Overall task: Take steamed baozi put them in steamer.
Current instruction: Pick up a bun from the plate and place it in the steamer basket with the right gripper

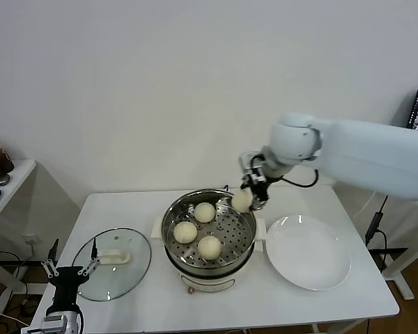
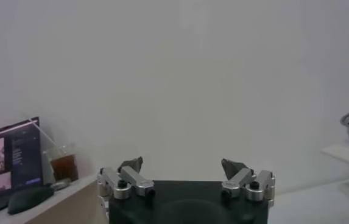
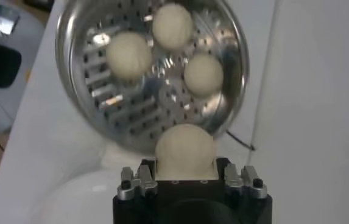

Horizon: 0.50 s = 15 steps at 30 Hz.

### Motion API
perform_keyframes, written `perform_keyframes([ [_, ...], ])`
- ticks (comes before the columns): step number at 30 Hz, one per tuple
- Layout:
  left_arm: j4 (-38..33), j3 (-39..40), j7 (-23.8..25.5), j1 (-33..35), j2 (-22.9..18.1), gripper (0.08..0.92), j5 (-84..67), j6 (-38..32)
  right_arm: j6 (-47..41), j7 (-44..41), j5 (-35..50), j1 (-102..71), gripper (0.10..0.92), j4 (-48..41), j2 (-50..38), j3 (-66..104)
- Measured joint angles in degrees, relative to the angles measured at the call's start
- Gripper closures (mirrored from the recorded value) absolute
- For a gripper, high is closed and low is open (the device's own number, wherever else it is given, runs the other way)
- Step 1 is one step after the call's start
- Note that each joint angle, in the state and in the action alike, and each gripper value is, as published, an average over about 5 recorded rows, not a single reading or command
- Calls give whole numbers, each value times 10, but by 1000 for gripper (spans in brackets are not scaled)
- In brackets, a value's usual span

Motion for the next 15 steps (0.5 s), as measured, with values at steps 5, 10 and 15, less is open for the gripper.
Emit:
perform_keyframes([
  [5, 4, -7, 0, -1, 0, 177, -2, -1, -30, 22, 8, -32, 448, -19, 39, 0],
  [10, 7, -12, -1, -2, -2, 177, -3, -1, -45, 33, -2, -67, 448, -44, 66, 6],
  [15, 11, -14, -1, -4, -3, 177, -3, -3, -50, 39, -20, -97, 448, -68, 84, 13],
])
